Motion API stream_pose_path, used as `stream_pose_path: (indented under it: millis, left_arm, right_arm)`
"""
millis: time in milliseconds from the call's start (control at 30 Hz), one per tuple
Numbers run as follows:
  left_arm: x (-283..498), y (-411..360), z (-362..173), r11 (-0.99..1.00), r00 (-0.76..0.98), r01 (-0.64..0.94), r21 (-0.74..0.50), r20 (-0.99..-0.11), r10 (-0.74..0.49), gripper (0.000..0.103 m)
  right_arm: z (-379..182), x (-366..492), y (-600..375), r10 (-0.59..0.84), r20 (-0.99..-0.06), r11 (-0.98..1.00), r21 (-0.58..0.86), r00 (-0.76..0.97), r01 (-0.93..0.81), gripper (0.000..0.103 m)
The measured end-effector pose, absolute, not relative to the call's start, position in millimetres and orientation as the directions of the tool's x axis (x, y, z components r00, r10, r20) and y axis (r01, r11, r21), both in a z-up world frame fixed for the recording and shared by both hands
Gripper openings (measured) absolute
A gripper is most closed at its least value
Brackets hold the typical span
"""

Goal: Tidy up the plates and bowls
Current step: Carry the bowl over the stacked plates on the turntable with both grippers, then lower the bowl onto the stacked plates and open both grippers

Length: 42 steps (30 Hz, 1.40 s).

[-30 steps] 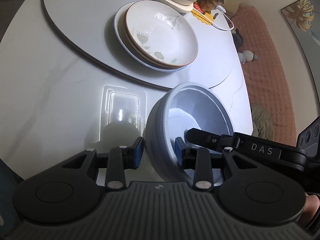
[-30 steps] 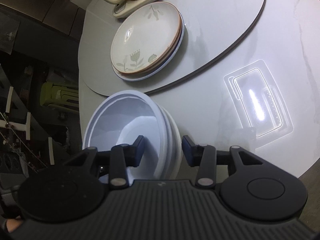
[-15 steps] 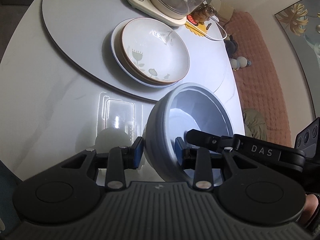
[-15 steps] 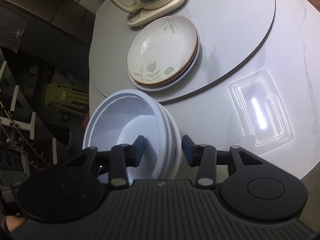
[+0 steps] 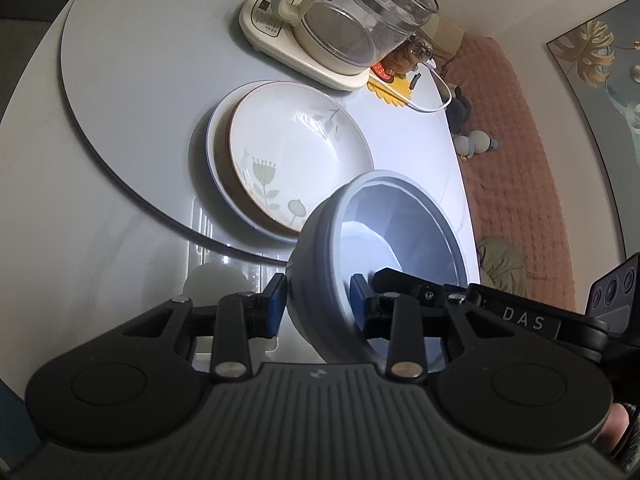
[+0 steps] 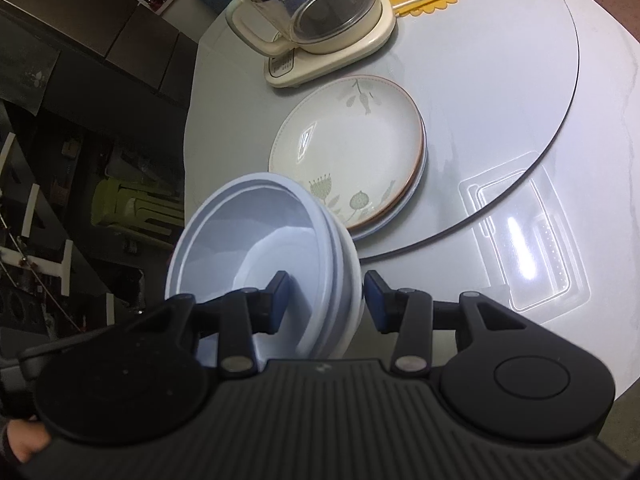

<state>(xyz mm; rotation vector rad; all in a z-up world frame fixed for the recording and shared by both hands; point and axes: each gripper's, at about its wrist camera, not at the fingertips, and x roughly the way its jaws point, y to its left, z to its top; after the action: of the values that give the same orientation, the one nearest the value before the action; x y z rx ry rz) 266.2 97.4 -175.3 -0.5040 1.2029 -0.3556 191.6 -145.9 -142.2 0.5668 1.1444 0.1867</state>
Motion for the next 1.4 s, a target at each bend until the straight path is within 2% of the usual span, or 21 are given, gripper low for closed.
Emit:
stream_pose_path:
  millis: [333,667,1400]
  left_arm:
    - [328,97,-189,0.832,0.316,-0.013,-0.554,-0.792,-0.523,0.039]
    - [382,91,-225,0.856,0.26,-0.002,-0.517,-0.827,-0.498,0.039]
    - [419,81,-261,0.858,0.179,0.026,-0.512,-0.842,-0.508,0.041]
  right_arm:
    - [-146,243,-146,0.407,-0.809,0.852,0.503,0.424,0.143,0.044]
    - [-176,293,-138,0.377,-0.833,0.872,0.467,0.405,0.148,0.044]
    - [-212,315,-142,0.322,-0.871,0.885,0.416,0.37,0.208,0.045]
